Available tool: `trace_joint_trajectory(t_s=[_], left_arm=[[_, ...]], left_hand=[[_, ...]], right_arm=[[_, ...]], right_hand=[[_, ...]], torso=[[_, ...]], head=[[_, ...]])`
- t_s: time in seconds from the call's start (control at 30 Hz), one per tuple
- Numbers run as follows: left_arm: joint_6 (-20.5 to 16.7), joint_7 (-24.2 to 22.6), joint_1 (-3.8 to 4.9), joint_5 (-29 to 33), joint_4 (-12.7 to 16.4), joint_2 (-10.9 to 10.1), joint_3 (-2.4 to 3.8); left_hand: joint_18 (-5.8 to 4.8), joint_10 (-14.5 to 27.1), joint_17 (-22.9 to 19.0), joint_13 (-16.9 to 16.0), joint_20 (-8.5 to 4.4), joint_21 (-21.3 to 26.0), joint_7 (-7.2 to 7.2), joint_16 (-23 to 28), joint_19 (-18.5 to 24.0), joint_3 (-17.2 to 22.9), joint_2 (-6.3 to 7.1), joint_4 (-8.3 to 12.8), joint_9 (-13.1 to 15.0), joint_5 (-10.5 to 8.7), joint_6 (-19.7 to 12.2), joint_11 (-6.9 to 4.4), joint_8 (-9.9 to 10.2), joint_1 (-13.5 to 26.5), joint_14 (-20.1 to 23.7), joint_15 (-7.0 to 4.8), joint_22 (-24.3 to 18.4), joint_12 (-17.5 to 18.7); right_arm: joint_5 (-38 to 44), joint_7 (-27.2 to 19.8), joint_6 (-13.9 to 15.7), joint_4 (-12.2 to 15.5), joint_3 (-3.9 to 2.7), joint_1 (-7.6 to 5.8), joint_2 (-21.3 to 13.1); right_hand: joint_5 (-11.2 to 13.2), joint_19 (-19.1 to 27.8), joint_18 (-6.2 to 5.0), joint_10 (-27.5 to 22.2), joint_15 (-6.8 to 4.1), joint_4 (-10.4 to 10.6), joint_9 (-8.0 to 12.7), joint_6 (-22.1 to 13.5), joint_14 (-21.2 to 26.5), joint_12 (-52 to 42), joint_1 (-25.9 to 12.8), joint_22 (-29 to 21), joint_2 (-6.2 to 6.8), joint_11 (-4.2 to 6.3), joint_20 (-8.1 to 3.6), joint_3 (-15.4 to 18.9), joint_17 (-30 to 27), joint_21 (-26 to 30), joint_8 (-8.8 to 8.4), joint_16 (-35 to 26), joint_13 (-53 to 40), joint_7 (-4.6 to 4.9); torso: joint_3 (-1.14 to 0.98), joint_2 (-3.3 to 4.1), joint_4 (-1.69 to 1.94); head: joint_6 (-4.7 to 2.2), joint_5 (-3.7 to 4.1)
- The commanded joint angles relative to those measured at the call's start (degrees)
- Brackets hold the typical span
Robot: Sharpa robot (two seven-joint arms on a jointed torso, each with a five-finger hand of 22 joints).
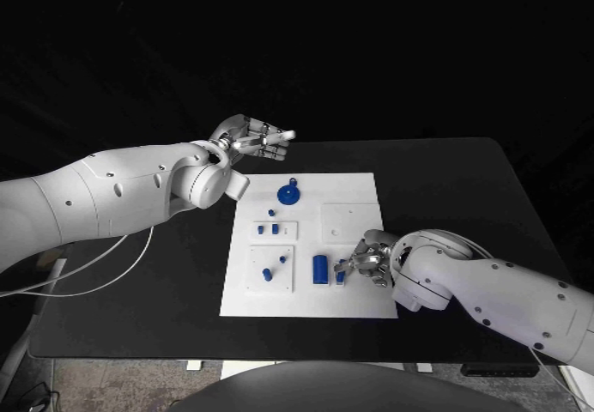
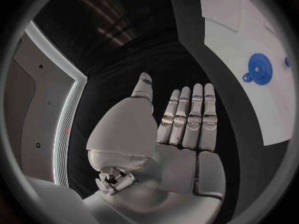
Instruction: Assemble the parts on the task board
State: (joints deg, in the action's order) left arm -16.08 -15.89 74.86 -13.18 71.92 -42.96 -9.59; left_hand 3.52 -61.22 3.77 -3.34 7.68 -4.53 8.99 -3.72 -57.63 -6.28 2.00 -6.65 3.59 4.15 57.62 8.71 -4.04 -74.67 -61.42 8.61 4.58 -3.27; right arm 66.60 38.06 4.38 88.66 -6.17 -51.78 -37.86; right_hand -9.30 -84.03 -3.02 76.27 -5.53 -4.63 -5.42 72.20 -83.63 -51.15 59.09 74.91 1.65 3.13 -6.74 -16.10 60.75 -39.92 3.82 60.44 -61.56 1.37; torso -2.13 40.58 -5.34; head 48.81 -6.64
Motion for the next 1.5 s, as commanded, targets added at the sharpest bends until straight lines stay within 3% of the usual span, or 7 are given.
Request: trace_joint_trajectory(t_s=[0.03,0.37,0.7,0.97,1.1,1.27,1.5], left_arm=[[0.78,-0.25,0.06,0.26,0.08,0.11,0.04],[0.93,-0.04,0.06,0.22,0.0,0.17,0.04],[0.95,0.11,0.06,0.14,-0.01,0.17,0.03],[0.89,0.19,0.06,0.1,0.02,0.02,0.03],[0.85,0.2,0.06,0.09,0.04,-0.11,0.03],[0.85,0.18,0.06,0.08,0.07,-0.19,0.03],[0.88,0.14,0.06,0.06,0.07,-0.21,0.02]], left_hand=[[0.53,0.41,-0.05,-0.04,0.28,-0.38,-0.01,0.25,0.23,0.08,0.29,-0.39,0.0,-0.1,-0.58,0.1,-0.14,0.24,0.35,0.1,-0.08,-0.2],[0.53,0.41,-0.05,-0.04,0.29,-0.38,0.0,0.25,0.24,0.16,0.29,-0.5,0.0,-0.16,-0.6,0.11,-0.14,0.18,0.36,0.11,-0.09,-0.19],[0.53,0.41,-0.05,-0.04,0.29,-0.38,0.0,0.25,0.24,0.16,0.29,-0.5,0.0,-0.16,-0.6,0.11,-0.14,0.18,0.36,0.11,-0.09,-0.19],[0.54,0.42,-0.05,-0.05,0.28,-0.39,-0.01,0.25,0.22,0.12,0.17,-0.53,0.0,-0.05,-0.59,0.1,-0.15,0.15,0.34,0.11,-0.08,-0.2],[0.54,0.42,-0.05,-0.05,0.28,-0.39,-0.01,0.25,0.22,0.12,0.17,-0.53,0.0,-0.05,-0.59,0.1,-0.15,0.15,0.34,0.11,-0.08,-0.2],[0.54,0.42,-0.05,-0.05,0.28,-0.39,-0.01,0.25,0.22,0.12,0.17,-0.53,0.0,-0.05,-0.59,0.1,-0.15,0.15,0.34,0.11,-0.08,-0.2],[0.54,0.42,-0.05,-0.05,0.28,-0.39,-0.01,0.25,0.22,0.12,0.17,-0.53,0.0,-0.05,-0.59,0.1,-0.15,0.15,0.34,0.11,-0.08,-0.2]], right_arm=[[0.1,-0.46,-0.46,0.0,0.0,0.05,0.18],[-0.62,-0.9,-0.6,-0.15,0.01,0.05,0.27],[-0.98,-1.79,0.74,-0.07,0.01,0.05,-0.12],[-2.21,-8.33,5.96,-0.19,0.02,0.06,-2.02],[-2.36,-13.73,9.26,0.04,0.02,0.09,-3.41],[0.03,-19.07,12.08,0.43,0.03,0.11,-4.73],[6.51,-26.16,13.42,0.64,0.03,0.33,-5.49]], right_hand=[[0.62,-2.32,0.3,0.09,-0.3,2.59,0.17,0.31,0.17,0.33,-0.02,4.63,1.15,-0.18,-0.38,1.94,-0.1,0.31,-0.16,-0.17,0.18,0.3],[-0.23,-2.38,0.03,-0.35,-0.36,8.32,0.17,-0.19,0.24,0.67,2.31,4.52,2.43,-0.4,-0.4,8.24,-0.13,1.17,-0.16,-0.7,0.62,0.63],[1.24,-2.47,0.16,-0.43,-0.53,1.92,0.43,-0.15,0.18,0.51,2.55,4.55,1.03,-0.16,-0.58,0.21,0.01,1.32,-0.16,-0.91,0.56,0.37],[2.28,-2.26,-0.28,-1.4,-0.01,5.9,0.53,-4.65,0.35,1.07,3.79,4.34,5.77,-1.2,-0.19,1.11,-0.49,2.42,-0.09,-1.74,1.02,2.09],[0.22,-2.24,-1.02,-1.84,0.44,5.96,0.83,-7.52,0.33,0.74,6.47,4.29,6.09,-1.78,0.36,4.58,-0.52,3.0,-0.11,-1.9,1.12,2.98],[-0.29,-2.23,-1.4,-2.16,0.64,3.64,1.26,-9.27,0.32,0.45,10.24,4.29,5.28,-2.04,0.64,4.68,-0.47,3.28,-0.2,-1.92,1.35,3.63],[1.8,-2.06,-1.21,-2.08,0.57,-4.75,1.75,-8.14,0.34,-1.04,12.44,4.4,4.01,-1.84,0.62,-8.53,-0.33,2.96,-0.28,-1.8,0.54,3.84]], torso=[[-0.02,0.0,-0.05],[-0.08,0.01,-0.03],[-0.07,-0.01,-0.03],[-0.08,0.01,0.0],[-0.11,0.01,-0.06],[-0.11,0.0,-0.11],[-0.14,-0.01,-0.09]], head=[[0.02,-0.05],[0.13,-0.05],[0.2,-0.03],[0.09,-0.11],[0.13,-0.29],[0.14,-0.26],[0.23,-0.17]])
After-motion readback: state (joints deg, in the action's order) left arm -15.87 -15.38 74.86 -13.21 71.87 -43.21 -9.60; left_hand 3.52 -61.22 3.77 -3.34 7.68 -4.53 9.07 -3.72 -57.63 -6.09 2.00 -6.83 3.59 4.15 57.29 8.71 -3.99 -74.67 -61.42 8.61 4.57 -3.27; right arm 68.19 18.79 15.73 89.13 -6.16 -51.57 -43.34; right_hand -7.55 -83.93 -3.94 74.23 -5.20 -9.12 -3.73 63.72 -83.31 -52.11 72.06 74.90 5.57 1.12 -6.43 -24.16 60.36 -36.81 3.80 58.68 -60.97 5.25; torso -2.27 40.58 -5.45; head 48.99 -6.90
